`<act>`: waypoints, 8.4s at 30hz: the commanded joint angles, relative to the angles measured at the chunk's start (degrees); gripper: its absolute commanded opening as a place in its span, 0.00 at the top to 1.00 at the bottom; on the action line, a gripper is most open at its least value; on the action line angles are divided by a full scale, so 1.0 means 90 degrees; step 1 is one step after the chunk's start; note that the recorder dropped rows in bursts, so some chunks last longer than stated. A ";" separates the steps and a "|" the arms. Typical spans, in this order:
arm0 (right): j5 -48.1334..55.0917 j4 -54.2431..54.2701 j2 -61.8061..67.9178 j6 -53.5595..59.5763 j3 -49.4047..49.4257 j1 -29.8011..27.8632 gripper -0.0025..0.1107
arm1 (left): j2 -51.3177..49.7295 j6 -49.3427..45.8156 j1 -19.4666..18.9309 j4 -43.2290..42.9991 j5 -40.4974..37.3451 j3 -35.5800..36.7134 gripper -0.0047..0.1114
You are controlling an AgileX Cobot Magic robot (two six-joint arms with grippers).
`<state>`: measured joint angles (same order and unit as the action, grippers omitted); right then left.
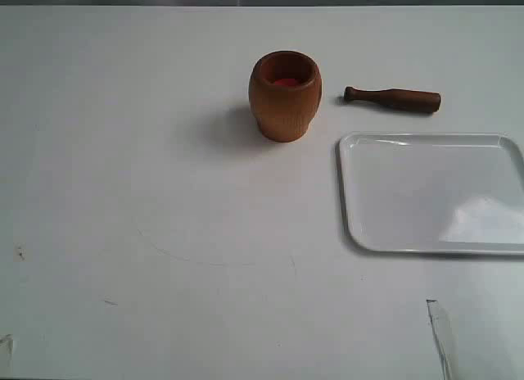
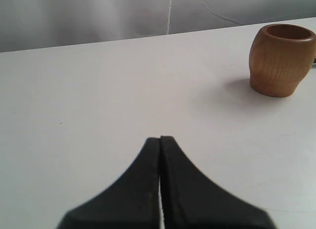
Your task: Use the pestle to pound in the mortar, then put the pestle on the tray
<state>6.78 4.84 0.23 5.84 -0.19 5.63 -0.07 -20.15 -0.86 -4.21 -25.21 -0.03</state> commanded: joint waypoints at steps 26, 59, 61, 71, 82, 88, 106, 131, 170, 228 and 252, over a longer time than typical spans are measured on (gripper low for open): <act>-0.1297 0.2108 -0.0025 -0.0226 0.0021 -0.0052 0.98 | 0.0008 0.0052 0.0049 0.0047 0.0019 0.0004 0.96; 0.5423 0.1767 0.8377 0.4796 -0.8629 0.0284 0.98 | 0.0008 0.0052 0.0049 0.0047 0.0019 0.0004 0.96; 0.5752 0.1767 0.9143 0.5086 -0.8906 0.0284 0.98 | 0.0008 0.0052 0.0049 0.0047 0.0019 0.0004 0.96; 0.5767 0.1834 1.1827 0.6900 -0.9654 0.0655 0.98 | 0.0008 0.0052 0.0049 0.0047 0.0019 0.0004 0.96; 0.5039 0.1305 1.3443 0.7184 -1.0592 0.1466 0.98 | 0.0008 0.0052 0.0049 0.0047 0.0019 0.0004 0.96; 0.4870 0.0851 1.3857 0.7482 -1.0729 0.1477 0.90 | 0.0008 0.0052 0.0049 0.0047 0.0019 0.0004 0.96; 0.4213 0.0761 1.4449 0.7297 -1.0729 0.1476 0.48 | 0.0008 0.0052 0.0049 0.0047 0.0019 0.0004 0.96; 0.3847 -0.0595 1.4242 0.5595 -1.0729 0.1476 0.98 | 0.0008 0.0052 0.0049 0.0047 0.0019 0.0004 0.96; -0.4037 1.0567 1.0178 1.3019 -0.8184 0.1906 0.98 | 0.0008 0.0052 0.0049 0.0047 0.0019 0.0004 0.96; -0.8527 -0.1939 1.2452 -0.2449 -0.5623 0.2864 0.98 | 0.0008 0.0052 0.0049 0.0047 0.0019 0.0004 0.96; -0.8527 -0.2091 1.2578 -0.1985 -0.5996 0.2833 0.98 | 0.0008 0.0052 0.0049 0.0047 0.0019 0.0004 0.96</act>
<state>-68.99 -12.99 118.29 -12.93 -51.83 31.36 -0.07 -20.15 -0.86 -4.21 -25.21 -0.03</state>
